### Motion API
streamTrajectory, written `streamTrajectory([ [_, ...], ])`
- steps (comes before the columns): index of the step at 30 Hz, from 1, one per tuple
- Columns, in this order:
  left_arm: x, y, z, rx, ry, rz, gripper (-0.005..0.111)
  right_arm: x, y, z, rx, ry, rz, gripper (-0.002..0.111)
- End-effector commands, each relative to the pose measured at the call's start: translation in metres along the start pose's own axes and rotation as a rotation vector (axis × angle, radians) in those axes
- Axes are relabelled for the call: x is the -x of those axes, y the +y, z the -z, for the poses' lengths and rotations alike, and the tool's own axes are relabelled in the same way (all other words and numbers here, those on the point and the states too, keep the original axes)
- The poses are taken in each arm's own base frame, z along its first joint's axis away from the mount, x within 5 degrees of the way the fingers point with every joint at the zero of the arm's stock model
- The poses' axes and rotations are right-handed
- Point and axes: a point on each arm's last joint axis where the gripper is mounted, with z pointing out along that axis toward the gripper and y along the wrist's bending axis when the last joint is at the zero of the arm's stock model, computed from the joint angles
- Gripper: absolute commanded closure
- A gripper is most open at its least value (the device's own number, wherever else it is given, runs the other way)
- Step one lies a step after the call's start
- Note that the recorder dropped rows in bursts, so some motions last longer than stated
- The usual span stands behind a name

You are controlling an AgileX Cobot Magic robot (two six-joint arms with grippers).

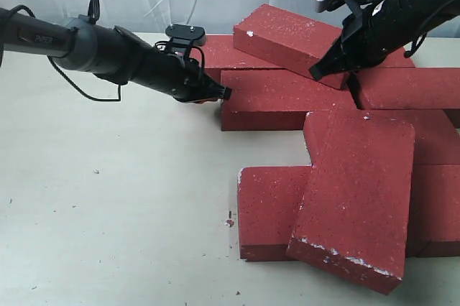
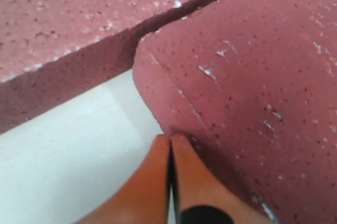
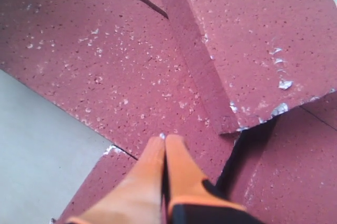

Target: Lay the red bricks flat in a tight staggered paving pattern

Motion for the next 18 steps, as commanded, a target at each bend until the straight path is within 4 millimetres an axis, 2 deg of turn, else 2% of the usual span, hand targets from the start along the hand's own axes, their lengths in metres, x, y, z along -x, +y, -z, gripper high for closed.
streamTrajectory([
  [1,0.002,-0.002,-0.002,0.006,-0.016,0.023,0.107,0.002,-0.003,0.004,-0.011,-0.025,-0.013,0.109],
  [18,-0.002,-0.013,-0.033,-0.052,-0.005,0.039,0.107,0.002,-0.003,0.004,-0.015,-0.033,-0.014,0.109],
])
